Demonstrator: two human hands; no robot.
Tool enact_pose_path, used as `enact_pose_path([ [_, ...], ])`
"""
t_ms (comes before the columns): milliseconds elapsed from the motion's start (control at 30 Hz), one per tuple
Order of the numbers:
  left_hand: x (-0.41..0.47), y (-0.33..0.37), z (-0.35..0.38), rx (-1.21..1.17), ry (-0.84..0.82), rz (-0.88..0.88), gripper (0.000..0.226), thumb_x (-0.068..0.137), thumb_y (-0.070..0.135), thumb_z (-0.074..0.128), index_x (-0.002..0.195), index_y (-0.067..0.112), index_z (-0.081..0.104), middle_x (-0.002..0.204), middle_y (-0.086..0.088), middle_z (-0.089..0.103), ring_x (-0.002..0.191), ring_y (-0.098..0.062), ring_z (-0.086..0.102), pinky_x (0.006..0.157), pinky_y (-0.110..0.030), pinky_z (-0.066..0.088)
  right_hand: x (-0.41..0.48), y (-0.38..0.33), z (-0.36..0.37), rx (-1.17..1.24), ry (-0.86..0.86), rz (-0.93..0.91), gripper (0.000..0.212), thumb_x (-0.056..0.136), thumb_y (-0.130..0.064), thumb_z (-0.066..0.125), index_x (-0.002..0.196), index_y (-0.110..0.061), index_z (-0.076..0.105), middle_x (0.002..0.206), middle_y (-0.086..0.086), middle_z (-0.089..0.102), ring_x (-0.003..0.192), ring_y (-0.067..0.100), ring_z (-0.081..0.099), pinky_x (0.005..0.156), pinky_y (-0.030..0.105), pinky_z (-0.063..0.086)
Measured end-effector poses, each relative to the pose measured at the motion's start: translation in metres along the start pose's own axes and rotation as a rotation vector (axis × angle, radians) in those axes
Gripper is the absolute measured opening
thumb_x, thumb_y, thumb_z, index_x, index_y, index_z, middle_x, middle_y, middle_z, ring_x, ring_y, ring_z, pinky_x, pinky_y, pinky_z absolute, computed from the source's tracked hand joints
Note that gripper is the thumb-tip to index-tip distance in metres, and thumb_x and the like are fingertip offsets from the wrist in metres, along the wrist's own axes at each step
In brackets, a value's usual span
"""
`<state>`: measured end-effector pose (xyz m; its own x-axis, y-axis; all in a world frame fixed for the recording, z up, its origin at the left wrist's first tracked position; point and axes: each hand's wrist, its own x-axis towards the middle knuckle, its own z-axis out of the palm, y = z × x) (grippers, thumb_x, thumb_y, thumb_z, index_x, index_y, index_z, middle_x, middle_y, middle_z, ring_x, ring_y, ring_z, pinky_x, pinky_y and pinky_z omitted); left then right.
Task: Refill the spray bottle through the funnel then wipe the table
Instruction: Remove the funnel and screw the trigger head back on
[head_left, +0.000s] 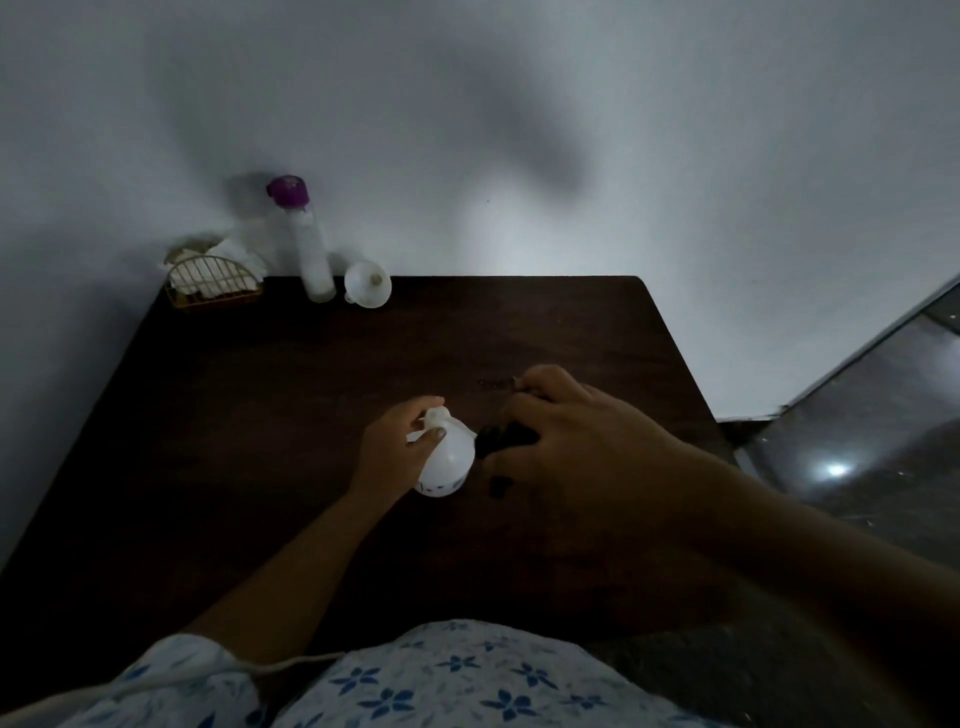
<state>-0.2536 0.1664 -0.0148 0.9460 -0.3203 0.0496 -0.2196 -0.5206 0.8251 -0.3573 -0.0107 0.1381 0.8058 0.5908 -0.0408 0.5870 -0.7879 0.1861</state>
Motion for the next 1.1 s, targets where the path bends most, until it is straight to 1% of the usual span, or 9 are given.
enact_pose_path([
  [100,0.002,0.005,-0.001,0.043,-0.016,-0.003,0.035,0.087,0.016,0.059,0.122,0.016,0.055,0.121,0.0,0.06,0.11,-0.014,0.056,0.089,-0.024,0.044,0.033,0.012,0.005,0.134,-0.08,0.046,0.044,0.089,-0.021,0.055,0.129,-0.038,0.048,0.125,0.002,0.047,0.122,0.026,0.032,0.079,0.028,0.038],
  [300,0.002,0.002,0.0,-0.002,-0.054,-0.128,0.038,0.086,0.021,0.062,0.121,0.014,0.052,0.117,-0.004,0.06,0.109,-0.017,0.056,0.087,-0.026,0.042,0.085,0.026,0.031,0.316,-0.173,0.165,0.045,0.093,-0.015,0.047,0.132,-0.037,0.043,0.117,0.001,0.051,0.11,0.021,0.04,0.08,0.024,0.03],
  [433,0.001,-0.002,0.003,-0.048,-0.064,-0.191,0.039,0.087,0.024,0.061,0.123,0.014,0.051,0.119,-0.006,0.06,0.111,-0.019,0.056,0.09,-0.029,0.043,0.1,0.024,0.056,0.403,-0.16,0.246,0.043,0.092,-0.018,0.052,0.131,-0.036,0.045,0.113,0.001,0.053,0.108,0.021,0.042,0.088,0.03,0.04],
  [500,-0.001,-0.003,0.003,-0.067,-0.061,-0.194,0.039,0.087,0.024,0.061,0.123,0.015,0.051,0.118,-0.006,0.061,0.11,-0.019,0.057,0.091,-0.032,0.045,0.101,0.021,0.066,0.404,-0.129,0.288,0.043,0.091,-0.02,0.054,0.13,-0.036,0.045,0.112,0.0,0.053,0.107,0.02,0.042,0.083,0.029,0.041],
  [600,-0.003,-0.002,0.005,-0.084,-0.032,-0.187,0.038,0.086,0.023,0.062,0.123,0.017,0.052,0.117,-0.002,0.06,0.107,-0.014,0.056,0.085,-0.024,0.041,0.099,0.016,0.073,0.386,-0.069,0.321,0.041,0.09,-0.02,0.054,0.128,-0.035,0.046,0.107,-0.002,0.056,0.101,0.017,0.046,0.074,0.026,0.041],
  [700,-0.005,0.003,0.008,-0.111,-0.001,-0.195,0.047,0.082,0.025,0.067,0.124,0.018,0.048,0.108,0.008,0.054,0.1,-0.007,0.05,0.082,-0.023,0.037,0.101,0.011,0.075,0.365,-0.056,0.347,0.031,0.089,-0.027,0.057,0.119,-0.032,0.053,0.099,-0.004,0.061,0.095,0.016,0.051,0.073,0.026,0.041],
  [900,0.002,0.005,0.005,-0.2,-0.008,-0.25,0.036,0.081,0.021,0.067,0.116,0.018,0.056,0.11,-0.002,0.062,0.107,-0.019,0.058,0.094,-0.04,0.046,0.112,0.01,0.071,0.416,-0.102,0.429,0.02,0.087,-0.027,0.058,0.107,-0.027,0.06,0.088,-0.004,0.062,0.077,0.013,0.059,0.07,0.028,0.051],
  [1000,0.002,0.005,0.001,-0.183,-0.051,-0.208,0.04,0.083,0.019,0.065,0.122,0.017,0.054,0.112,-0.006,0.062,0.104,-0.024,0.06,0.092,-0.045,0.049,0.109,0.018,0.074,0.589,-0.16,0.426,0.026,0.085,-0.039,0.061,0.105,-0.023,0.06,0.091,-0.002,0.063,0.078,0.014,0.06,0.074,0.031,0.053],
  [1100,0.0,0.002,-0.001,-0.211,-0.055,-0.192,0.039,0.083,0.023,0.065,0.121,0.02,0.056,0.113,-0.003,0.064,0.102,-0.021,0.061,0.09,-0.045,0.051,0.094,0.024,0.082,1.007,-0.103,0.48,0.037,0.089,-0.051,0.049,0.108,-0.022,0.061,0.096,-0.002,0.063,0.085,0.013,0.06,0.076,0.031,0.051],
])
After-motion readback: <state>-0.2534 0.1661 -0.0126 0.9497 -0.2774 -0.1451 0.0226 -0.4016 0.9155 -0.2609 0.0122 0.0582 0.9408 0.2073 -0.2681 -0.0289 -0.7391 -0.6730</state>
